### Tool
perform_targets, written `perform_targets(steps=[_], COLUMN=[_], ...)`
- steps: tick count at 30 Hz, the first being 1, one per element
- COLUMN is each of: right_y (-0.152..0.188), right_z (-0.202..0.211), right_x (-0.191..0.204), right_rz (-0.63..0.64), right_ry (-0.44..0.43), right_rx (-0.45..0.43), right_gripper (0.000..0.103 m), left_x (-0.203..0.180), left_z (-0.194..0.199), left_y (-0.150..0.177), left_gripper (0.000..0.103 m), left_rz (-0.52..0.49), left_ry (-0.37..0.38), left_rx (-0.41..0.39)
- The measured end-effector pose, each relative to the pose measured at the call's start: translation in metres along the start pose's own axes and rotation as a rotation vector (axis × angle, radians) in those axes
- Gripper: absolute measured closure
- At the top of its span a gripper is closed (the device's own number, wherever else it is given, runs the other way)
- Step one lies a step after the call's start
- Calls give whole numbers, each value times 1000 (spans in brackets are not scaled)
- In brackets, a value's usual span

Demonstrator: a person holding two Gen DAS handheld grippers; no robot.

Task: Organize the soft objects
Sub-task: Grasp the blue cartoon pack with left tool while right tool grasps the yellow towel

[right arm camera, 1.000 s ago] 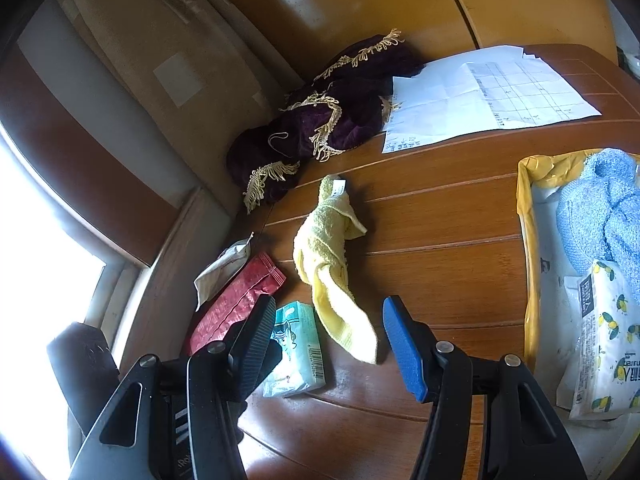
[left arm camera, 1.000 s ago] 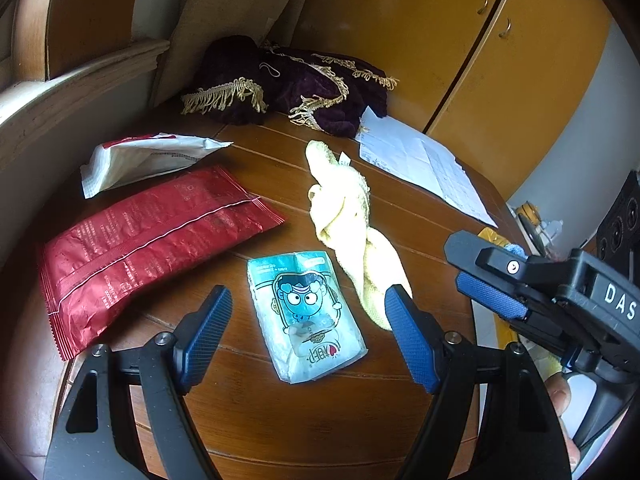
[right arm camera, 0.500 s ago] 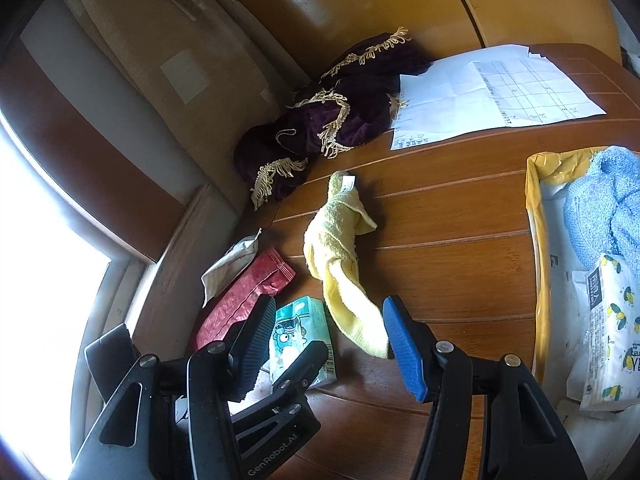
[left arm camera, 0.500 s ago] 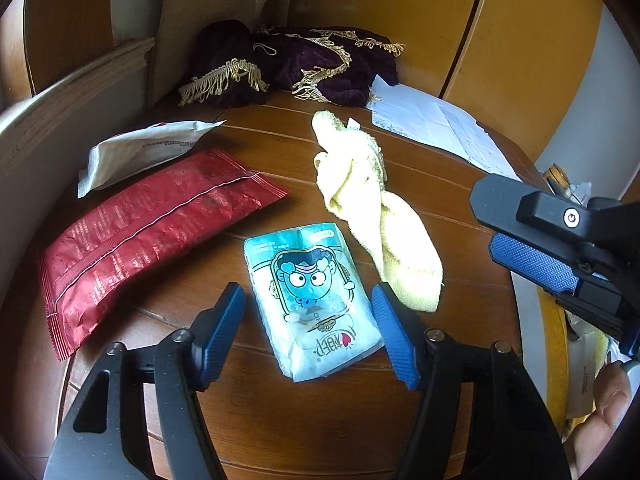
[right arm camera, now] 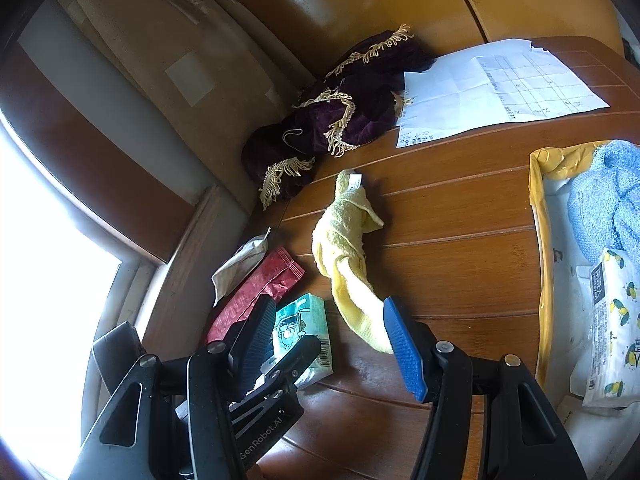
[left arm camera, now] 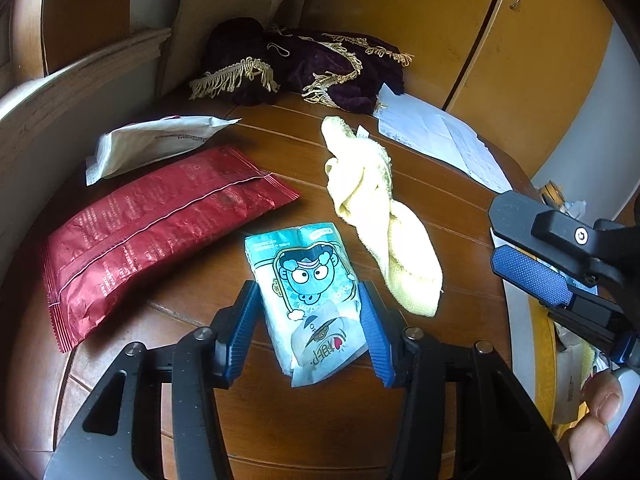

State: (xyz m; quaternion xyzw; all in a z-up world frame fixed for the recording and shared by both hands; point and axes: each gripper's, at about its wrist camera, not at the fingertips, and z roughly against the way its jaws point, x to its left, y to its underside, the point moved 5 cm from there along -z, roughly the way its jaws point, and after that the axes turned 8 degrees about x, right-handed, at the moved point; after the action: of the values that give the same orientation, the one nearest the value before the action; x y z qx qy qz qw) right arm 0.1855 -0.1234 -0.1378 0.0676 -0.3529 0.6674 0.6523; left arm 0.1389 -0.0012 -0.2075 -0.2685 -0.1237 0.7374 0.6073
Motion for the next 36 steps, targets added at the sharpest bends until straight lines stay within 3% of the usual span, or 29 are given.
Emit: perform_targets(steps=[8,21,27,31,36], right_y=[0,1,-3,-23,-39], right_z=[0,-5,-5,-3,-37], right_x=[1,-5,0,7,8], right_rz=[-1,-21,-91,-75,-75], right_ry=[-5,28,-31,61,127], right_rx=[4,5,96,97,177], right_gripper=[44,44,44,44,44], left_x=[8,16,29,33,33], left_z=[17,37,47,50,55], left_y=[-7,-6,-7,-7,-6], left_gripper=[55,55,55,55,55], left_rz=[55,97,155,178,173], left_ry=[49,79,112,127,127], left_rx=[-74,-127,-159,-164,-184])
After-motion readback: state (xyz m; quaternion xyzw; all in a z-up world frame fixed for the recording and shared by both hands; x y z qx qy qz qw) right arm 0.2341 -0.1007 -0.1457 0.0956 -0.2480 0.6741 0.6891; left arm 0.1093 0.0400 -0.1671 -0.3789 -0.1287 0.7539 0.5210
